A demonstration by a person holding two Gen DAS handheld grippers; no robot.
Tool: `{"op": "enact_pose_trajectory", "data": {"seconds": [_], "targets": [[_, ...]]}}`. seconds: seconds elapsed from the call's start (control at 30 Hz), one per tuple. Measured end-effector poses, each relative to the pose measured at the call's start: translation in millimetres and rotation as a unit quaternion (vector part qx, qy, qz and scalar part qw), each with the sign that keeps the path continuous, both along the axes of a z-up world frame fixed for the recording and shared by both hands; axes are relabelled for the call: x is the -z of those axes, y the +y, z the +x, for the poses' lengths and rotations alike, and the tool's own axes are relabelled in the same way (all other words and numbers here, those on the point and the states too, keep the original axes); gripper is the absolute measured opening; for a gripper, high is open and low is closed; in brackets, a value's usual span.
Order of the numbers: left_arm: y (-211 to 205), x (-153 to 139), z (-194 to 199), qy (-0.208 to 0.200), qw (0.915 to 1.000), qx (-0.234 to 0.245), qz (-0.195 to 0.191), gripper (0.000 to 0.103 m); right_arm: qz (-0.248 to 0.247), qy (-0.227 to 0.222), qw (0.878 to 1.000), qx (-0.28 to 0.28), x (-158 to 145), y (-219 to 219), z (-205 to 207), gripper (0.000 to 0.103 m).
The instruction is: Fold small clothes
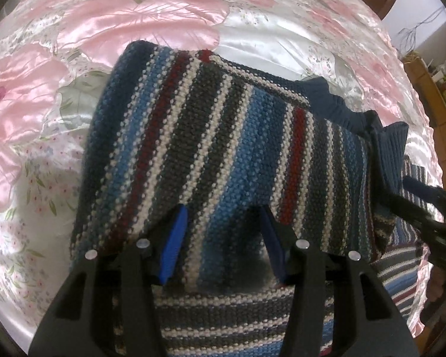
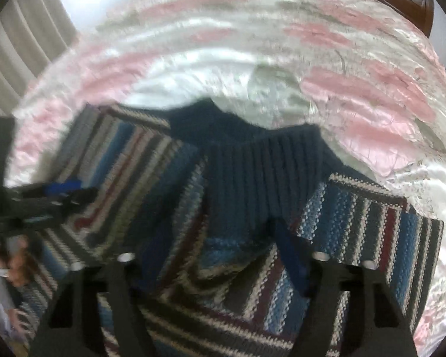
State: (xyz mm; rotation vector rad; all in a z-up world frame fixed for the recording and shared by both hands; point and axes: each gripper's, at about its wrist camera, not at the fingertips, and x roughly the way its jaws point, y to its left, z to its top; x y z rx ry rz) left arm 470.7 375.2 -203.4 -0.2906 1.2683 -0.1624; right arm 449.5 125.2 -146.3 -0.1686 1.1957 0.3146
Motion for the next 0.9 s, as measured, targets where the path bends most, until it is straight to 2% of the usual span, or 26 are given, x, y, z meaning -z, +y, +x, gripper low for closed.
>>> {"op": "enact_pose_trajectory", "data": {"seconds": [0.03,0.07,0.13,0.3,0.37,0.4,0.47,0.53,0.63,0.77,0.87,0.9], "targets": [[1.3,-0.2,-0.9,-0.001,1.0000,0.001,-0.001,0.050,-0.014,0.003,1.000,-0.001,5.5,0.5,0.8,0.030],[1.1,0.0,-1.0,-0.002,1.0000,0.002,-0.001,0.051,-0.020,0.008,1.000,-0.003,10.6,-1.3,0.4,0.026],[2.1,-0.2,-2.3,-0.004,1.0000,0.004,-0.001,0.051,0.006,0.010,1.000,0.003,10.0,-11.9,-4.1,0.013],[2.4,-0.3,-4.8,-0.010,0.9999,0.005,0.000,0.051,0.082,0.019,0.996,0.030,-3.0,-50.4,-21.6,0.012],[1.0,-0.4,-5.6,-0.012,0.9999,0.004,0.004,0.051,0.111,0.032,0.992,0.048,-4.4,-69.6,-31.1,0.015],[0.1,-0.5,-5.6,-0.012,0.9999,0.005,0.007,0.051,0.124,0.040,0.990,0.058,-2.9,-84.2,-38.9,0.022],[-1.9,-0.6,-6.2,-0.014,0.9998,0.005,0.013,0.052,0.119,0.042,0.989,0.075,-1.7,-101.2,-47.4,0.034],[-4.2,-0.7,-6.5,-0.015,0.9997,0.006,0.018,0.053,0.132,0.045,0.986,0.090,-0.6,-121.4,-56.9,0.055],[-7.5,-0.4,-6.7,-0.018,0.9994,0.006,0.028,0.054,0.175,0.052,0.976,0.118,-2.2,-149.3,-60.6,0.072],[-11.2,-0.3,-5.7,-0.018,0.9992,0.007,0.035,0.056,0.223,0.070,0.961,0.145,1.3,-164.2,-49.1,0.073],[-14.0,-0.2,-6.0,-0.019,0.9989,0.008,0.042,0.058,0.234,0.085,0.958,0.142,8.3,-156.6,-37.7,0.072],[-14.7,-0.1,-6.0,-0.021,0.9988,0.009,0.043,0.059,0.233,0.090,0.959,0.137,10.3,-152.1,-34.6,0.069]]}}
